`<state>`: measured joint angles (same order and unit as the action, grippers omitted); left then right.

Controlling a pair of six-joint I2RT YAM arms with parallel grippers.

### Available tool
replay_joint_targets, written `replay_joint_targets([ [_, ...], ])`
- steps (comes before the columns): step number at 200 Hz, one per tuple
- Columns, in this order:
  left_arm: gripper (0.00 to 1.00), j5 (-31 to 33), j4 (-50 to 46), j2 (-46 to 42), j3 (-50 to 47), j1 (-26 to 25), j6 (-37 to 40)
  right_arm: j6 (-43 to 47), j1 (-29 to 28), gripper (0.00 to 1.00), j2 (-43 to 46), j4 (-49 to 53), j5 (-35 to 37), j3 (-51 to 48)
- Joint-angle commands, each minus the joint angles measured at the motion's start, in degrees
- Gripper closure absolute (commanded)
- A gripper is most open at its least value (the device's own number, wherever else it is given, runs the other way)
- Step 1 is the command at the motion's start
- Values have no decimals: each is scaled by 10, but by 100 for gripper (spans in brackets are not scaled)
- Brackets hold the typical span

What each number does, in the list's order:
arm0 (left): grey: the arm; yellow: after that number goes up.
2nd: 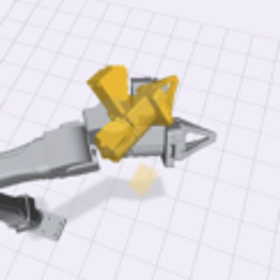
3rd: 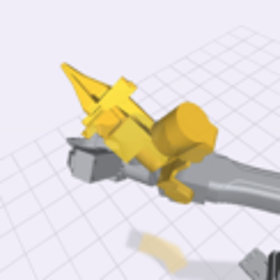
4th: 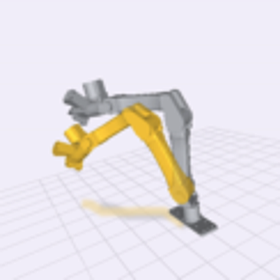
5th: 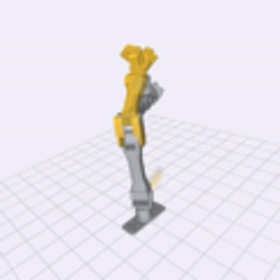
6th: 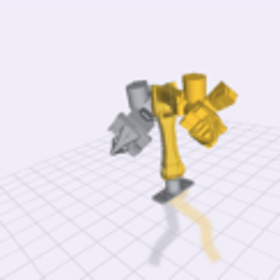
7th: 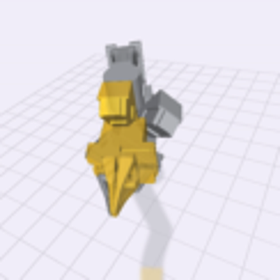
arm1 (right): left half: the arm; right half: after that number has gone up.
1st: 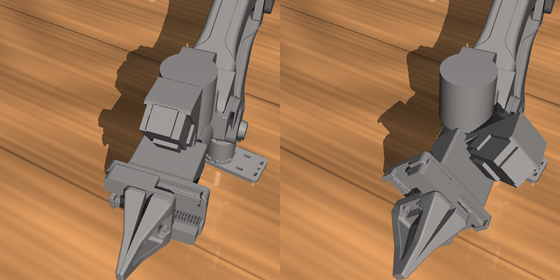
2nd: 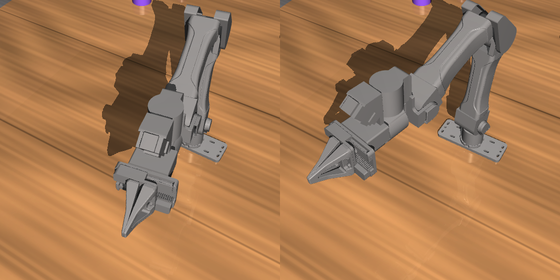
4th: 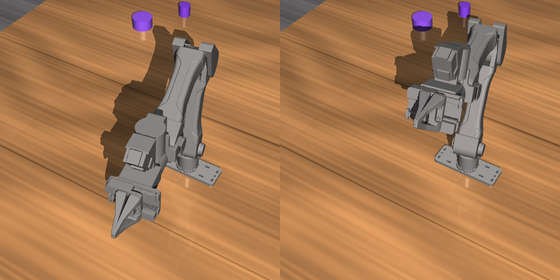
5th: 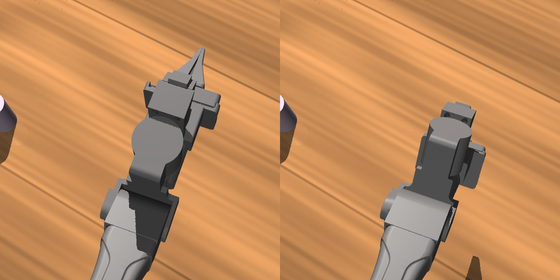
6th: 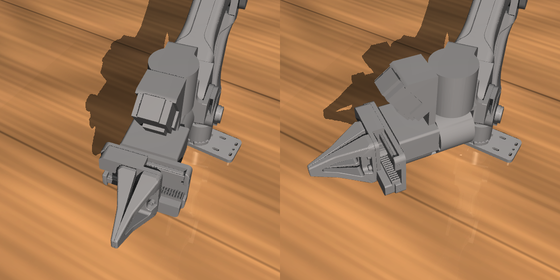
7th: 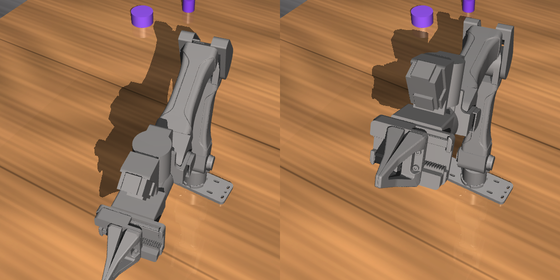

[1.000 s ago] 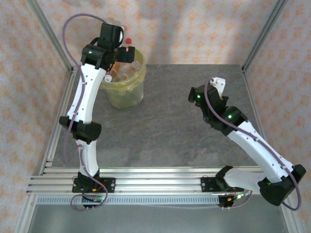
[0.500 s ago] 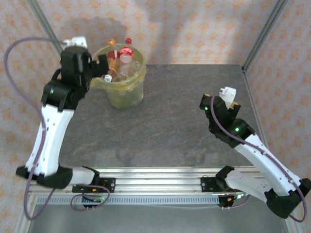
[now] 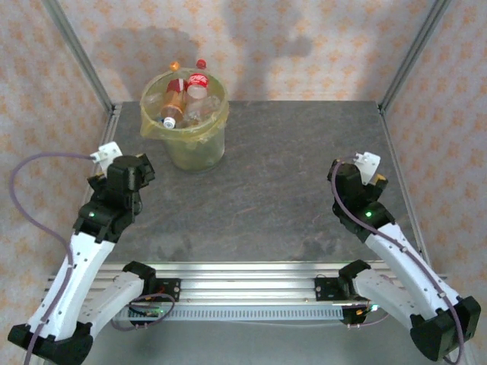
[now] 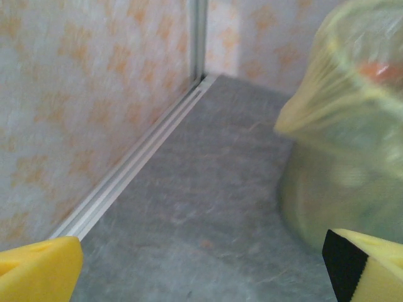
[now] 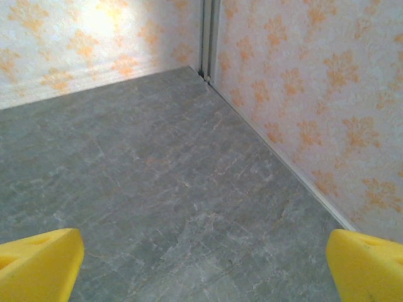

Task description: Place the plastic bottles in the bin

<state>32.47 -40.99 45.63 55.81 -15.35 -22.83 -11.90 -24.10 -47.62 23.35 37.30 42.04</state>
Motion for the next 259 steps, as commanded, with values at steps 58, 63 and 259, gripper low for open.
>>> replay_joint_targets([
  [58,0,10,162,-10,-182,62,-11,60,67,1,-39,-171,-70,-86],
  [63,0,10,177,-5,-190,65,-8,64,71,1,-47,-179,-74,-88],
  [259,0,-73,673,135,-405,111,177,139,166,1,-300,-539,-278,-161],
])
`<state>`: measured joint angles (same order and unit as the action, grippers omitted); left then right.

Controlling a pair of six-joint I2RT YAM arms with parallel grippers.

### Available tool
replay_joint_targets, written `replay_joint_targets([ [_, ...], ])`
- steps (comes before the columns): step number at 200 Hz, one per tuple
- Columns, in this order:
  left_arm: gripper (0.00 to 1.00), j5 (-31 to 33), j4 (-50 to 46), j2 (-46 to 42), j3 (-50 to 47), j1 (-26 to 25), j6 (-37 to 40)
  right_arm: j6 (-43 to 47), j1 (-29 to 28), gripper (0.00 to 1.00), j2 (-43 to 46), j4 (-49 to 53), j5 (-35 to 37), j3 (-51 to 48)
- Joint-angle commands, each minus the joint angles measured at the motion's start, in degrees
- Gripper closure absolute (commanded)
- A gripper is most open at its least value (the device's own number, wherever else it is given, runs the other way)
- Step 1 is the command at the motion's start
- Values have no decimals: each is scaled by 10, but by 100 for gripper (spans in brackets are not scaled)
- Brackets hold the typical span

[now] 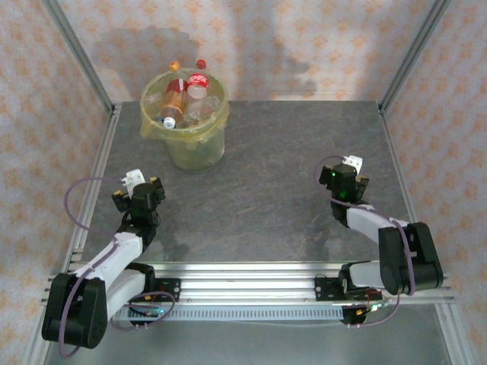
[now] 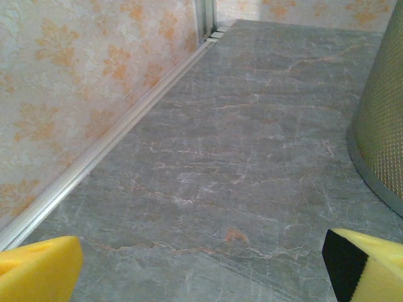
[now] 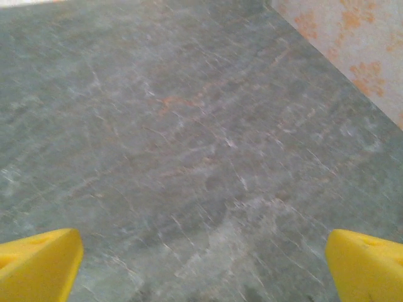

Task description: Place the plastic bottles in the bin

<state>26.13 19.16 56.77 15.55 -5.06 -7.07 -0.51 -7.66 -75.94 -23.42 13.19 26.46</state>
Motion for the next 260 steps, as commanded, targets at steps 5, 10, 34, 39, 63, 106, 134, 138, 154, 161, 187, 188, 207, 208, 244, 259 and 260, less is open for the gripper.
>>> replay_joint_targets([
  [5,0,-12,81,29,-2,8,20,30,2,1,-19,-80,-45,-6],
  [10,0,-14,90,34,-2,9,21,37,2,1,-22,-79,-51,-4],
  [34,0,-30,126,66,5,12,20,66,2,1,-30,-97,-72,-5],
  [39,0,-31,131,74,8,13,20,73,2,1,-31,-106,-75,-7],
  [63,0,-40,165,117,22,13,21,91,2,1,-46,-161,-80,-24],
  [106,0,-64,201,180,57,14,29,92,5,1,-62,-161,-90,-19],
  [134,0,-62,244,209,44,14,27,90,12,1,-58,-177,-106,-30],
  [138,0,-62,249,211,41,14,27,88,15,1,-58,-177,-111,-29],
  [154,0,-67,264,222,39,14,28,76,30,1,-61,-179,-130,-29],
  [161,0,-72,270,229,39,14,31,69,38,1,-67,-189,-136,-33],
  [187,0,-99,285,251,40,14,42,68,49,1,-112,-267,-157,-53],
  [188,0,-99,288,253,39,14,42,68,49,1,-111,-264,-157,-52],
  [207,0,-111,297,282,51,14,49,67,49,1,-111,-255,-156,-48],
  [208,0,-114,287,279,53,14,49,67,49,1,-110,-253,-156,-48],
  [244,0,-112,252,286,76,14,48,48,56,1,-114,-224,-137,-31],
  [259,0,-112,253,286,76,14,49,42,63,1,-114,-217,-147,-26],
  [260,0,-112,255,287,76,14,49,42,63,1,-115,-217,-147,-26],
])
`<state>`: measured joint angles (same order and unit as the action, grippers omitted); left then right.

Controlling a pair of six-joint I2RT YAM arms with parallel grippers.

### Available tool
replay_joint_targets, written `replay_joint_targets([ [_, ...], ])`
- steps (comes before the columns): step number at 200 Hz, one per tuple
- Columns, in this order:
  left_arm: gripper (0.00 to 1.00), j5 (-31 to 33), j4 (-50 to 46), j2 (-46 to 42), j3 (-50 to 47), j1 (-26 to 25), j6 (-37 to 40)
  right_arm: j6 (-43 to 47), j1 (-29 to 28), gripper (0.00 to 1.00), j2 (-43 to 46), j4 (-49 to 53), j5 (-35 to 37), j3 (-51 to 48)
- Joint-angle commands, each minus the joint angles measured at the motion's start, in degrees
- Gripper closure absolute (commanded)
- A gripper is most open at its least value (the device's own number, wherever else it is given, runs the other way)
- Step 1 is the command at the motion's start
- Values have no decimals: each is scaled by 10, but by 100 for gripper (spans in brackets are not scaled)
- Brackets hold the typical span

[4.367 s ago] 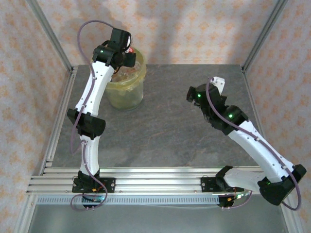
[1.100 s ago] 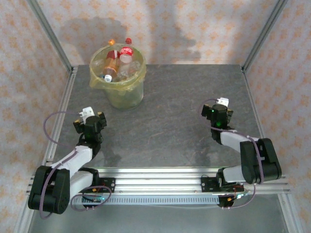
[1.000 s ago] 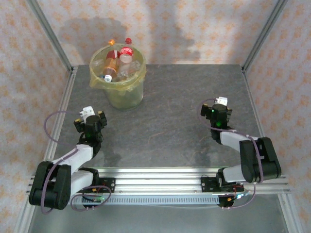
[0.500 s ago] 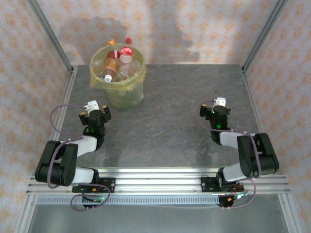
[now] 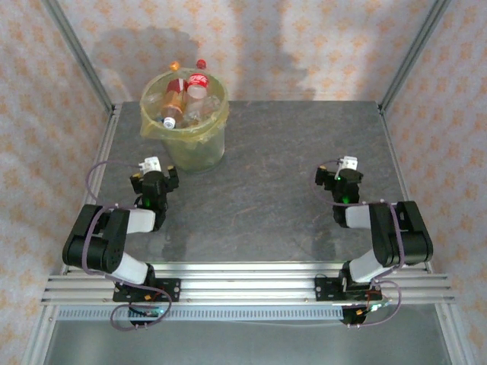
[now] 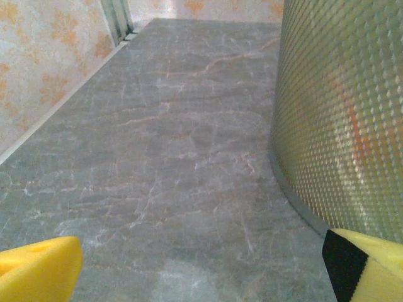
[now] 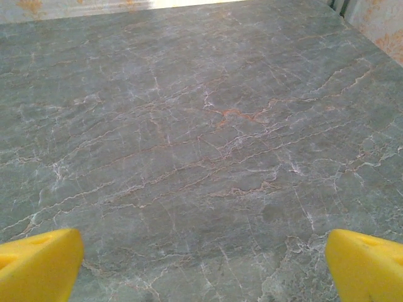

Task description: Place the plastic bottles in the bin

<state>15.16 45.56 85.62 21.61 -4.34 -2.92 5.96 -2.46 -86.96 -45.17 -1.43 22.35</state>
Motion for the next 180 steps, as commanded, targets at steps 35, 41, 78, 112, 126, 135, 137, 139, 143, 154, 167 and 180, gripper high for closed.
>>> replay_joint_targets([
  [35,0,-1,-7,-1,15,7,9,-29,28,1,-3,2,-43,15],
  [41,0,-1,-10,-1,16,6,8,-29,28,1,-3,3,-42,15],
  [78,0,2,-10,0,17,4,10,-36,27,1,-2,5,-17,17],
  [112,0,3,-10,0,17,4,11,-36,27,1,-2,6,-17,16],
  [126,0,3,-10,0,17,4,11,-35,27,1,-2,5,-17,16],
  [135,0,3,-10,0,17,4,11,-36,27,1,-3,5,-17,16],
  [137,0,3,-10,0,17,4,11,-36,27,1,-2,5,-17,16],
  [139,0,3,-10,0,17,4,11,-35,27,1,-3,5,-17,16],
  [143,0,2,-9,0,17,4,11,-36,27,1,-2,5,-17,16],
  [154,0,2,-10,0,17,4,11,-36,27,1,-3,5,-17,16],
  [167,0,3,-10,0,17,4,11,-35,27,1,-3,5,-17,16],
  [180,0,3,-10,0,17,4,11,-36,28,1,-3,5,-17,16],
])
